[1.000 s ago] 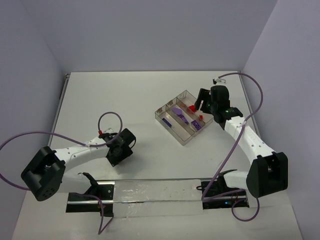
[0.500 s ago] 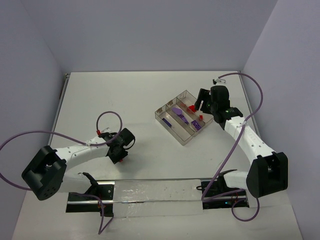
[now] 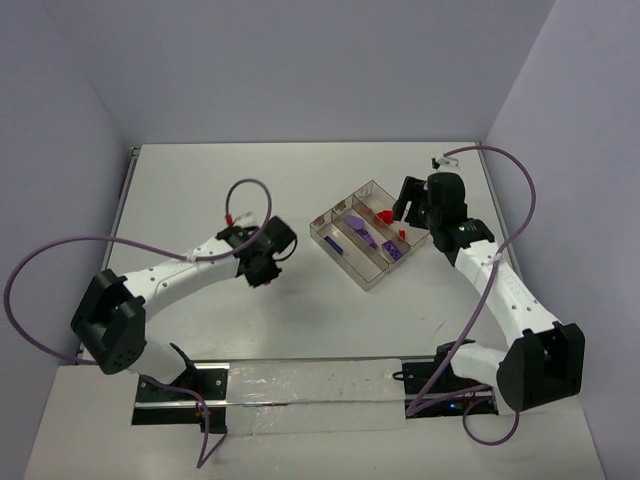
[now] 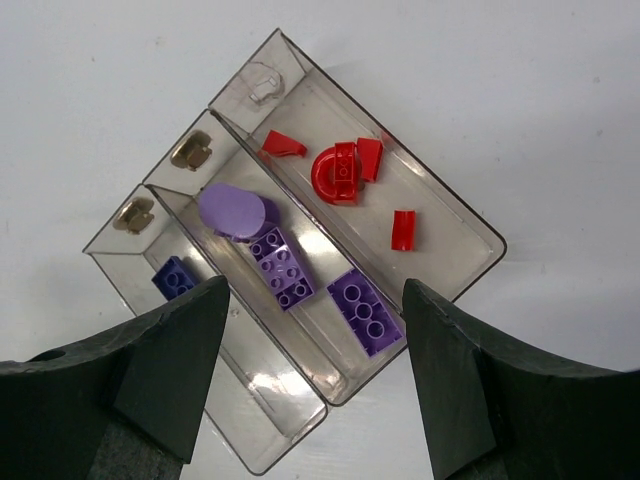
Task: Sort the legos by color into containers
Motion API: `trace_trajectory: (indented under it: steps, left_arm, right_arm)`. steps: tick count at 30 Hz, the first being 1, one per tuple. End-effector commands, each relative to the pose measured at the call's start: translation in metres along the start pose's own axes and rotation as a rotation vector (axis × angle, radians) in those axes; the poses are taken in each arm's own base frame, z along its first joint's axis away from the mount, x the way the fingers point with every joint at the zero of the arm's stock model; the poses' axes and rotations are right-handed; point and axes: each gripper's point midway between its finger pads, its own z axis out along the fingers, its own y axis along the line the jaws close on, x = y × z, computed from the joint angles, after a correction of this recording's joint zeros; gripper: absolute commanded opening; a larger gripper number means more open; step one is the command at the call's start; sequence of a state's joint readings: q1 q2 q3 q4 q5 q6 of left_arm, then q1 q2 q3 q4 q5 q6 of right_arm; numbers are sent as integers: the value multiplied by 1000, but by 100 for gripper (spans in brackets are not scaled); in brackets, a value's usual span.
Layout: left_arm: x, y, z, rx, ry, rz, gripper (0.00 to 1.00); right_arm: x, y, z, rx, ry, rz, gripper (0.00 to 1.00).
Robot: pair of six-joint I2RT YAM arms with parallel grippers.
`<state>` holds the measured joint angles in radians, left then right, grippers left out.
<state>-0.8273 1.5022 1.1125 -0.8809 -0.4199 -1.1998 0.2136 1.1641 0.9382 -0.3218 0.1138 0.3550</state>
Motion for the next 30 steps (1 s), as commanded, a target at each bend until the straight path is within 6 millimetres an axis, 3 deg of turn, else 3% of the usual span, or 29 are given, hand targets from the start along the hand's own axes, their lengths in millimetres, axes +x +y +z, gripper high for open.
trace_trajectory:
  steps: [1, 2, 3, 5, 7, 8, 9, 11, 14, 21, 30]
  left_arm:
    - [-45, -81, -33, 153, -94, 105, 5]
    - [-47, -99, -28, 168, -88, 142, 5]
    - [-57, -123, -42, 235, -94, 133, 5]
    - [-59, -152, -37, 276, -86, 175, 5]
    - [-69, -180, -52, 354, -102, 182, 5]
    - [-65, -189, -42, 352, -92, 199, 5]
    - [-71, -210, -50, 408, -96, 208, 5]
    - [-67, -231, -40, 432, -78, 231, 6]
    - [-70, -274, -44, 551, -81, 245, 5]
    - [-68, -327, -45, 737, -88, 250, 6]
    - [-56, -374, -14, 875, -117, 259, 9]
  right_arm:
    - [-29, 0, -25, 12, -101, 15, 77]
    - [-29, -2, -28, 21, -109, 16, 77]
    - [-30, -5, -32, 31, -120, 22, 77]
    - [-30, -9, -38, 41, -133, 35, 77]
    - [-31, -12, -45, 50, -151, 44, 77]
    - [-31, -13, -47, 51, -158, 48, 77]
    - [-33, -17, -55, 61, -183, 63, 77]
    - [-34, -20, -62, 68, -205, 79, 77]
    - [-34, -24, -75, 67, -240, 97, 77]
    - [-26, -25, -84, 51, -245, 120, 77]
    - [-20, -28, -90, 49, -248, 138, 78]
